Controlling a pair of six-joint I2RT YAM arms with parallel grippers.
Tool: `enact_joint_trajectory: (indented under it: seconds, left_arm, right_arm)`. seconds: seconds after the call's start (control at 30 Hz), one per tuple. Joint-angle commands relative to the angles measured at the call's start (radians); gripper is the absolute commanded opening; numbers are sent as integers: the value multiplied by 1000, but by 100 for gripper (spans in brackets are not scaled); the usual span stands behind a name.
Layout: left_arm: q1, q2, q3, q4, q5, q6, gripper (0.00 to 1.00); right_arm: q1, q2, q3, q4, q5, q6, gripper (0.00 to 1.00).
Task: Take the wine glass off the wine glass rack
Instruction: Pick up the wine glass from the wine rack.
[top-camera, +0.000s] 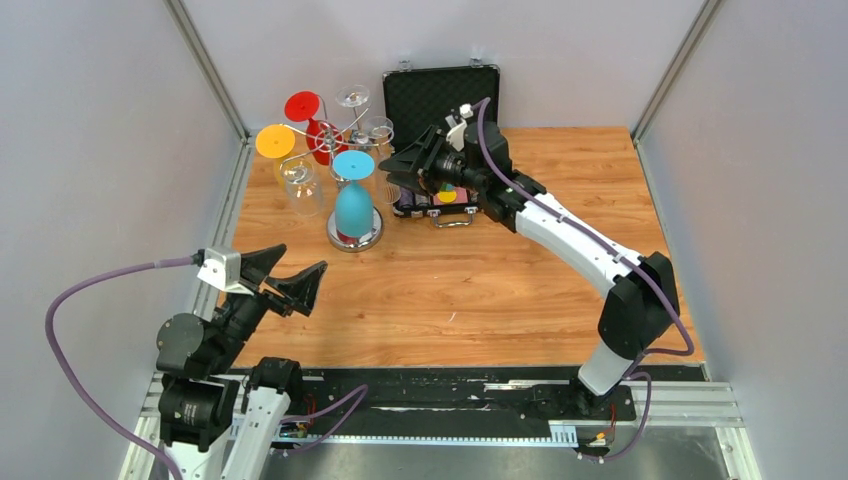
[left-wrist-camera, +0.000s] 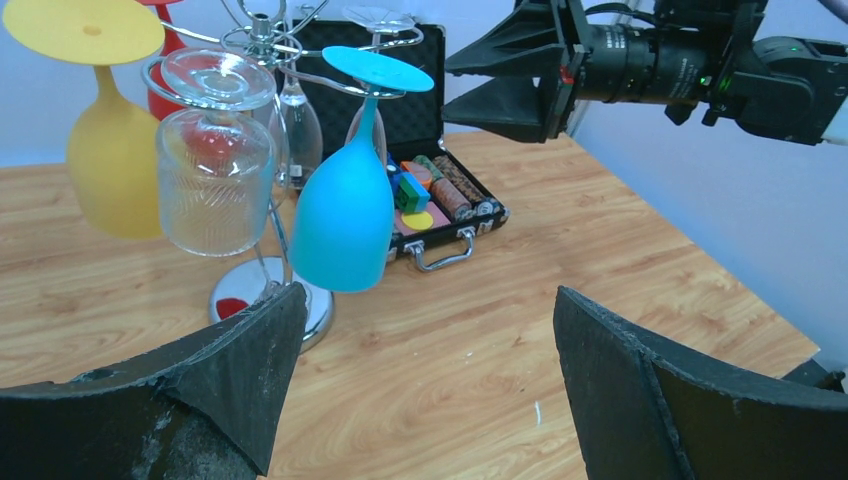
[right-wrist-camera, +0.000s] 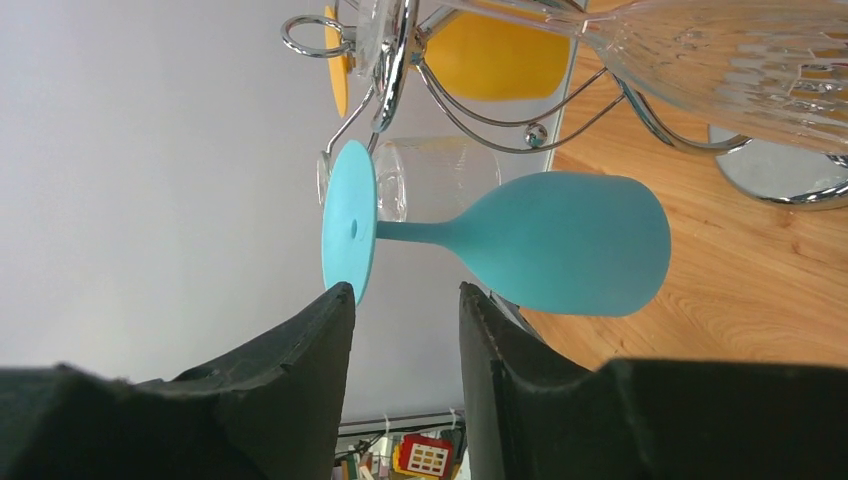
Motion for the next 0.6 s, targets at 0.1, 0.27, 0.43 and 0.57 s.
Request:
enact_joint_trajectory:
  seconds: [0.1,0.27,0.43,0.57]
  left_arm:
    - [3,-32,-32,66,25,20,100]
    - [3,-35,-31,53,21,26,100]
    - [3,-39,-31,48,16,28,100]
    - [3,-39,-29,45,11,32,100]
  right_arm:
    - [12,57,101,82,-36,61,40]
    - [19,85,134,86,-41,71,40]
    - [29,104,146,88,-45,83,39]
    - [36,111,147,94,-43,86,38]
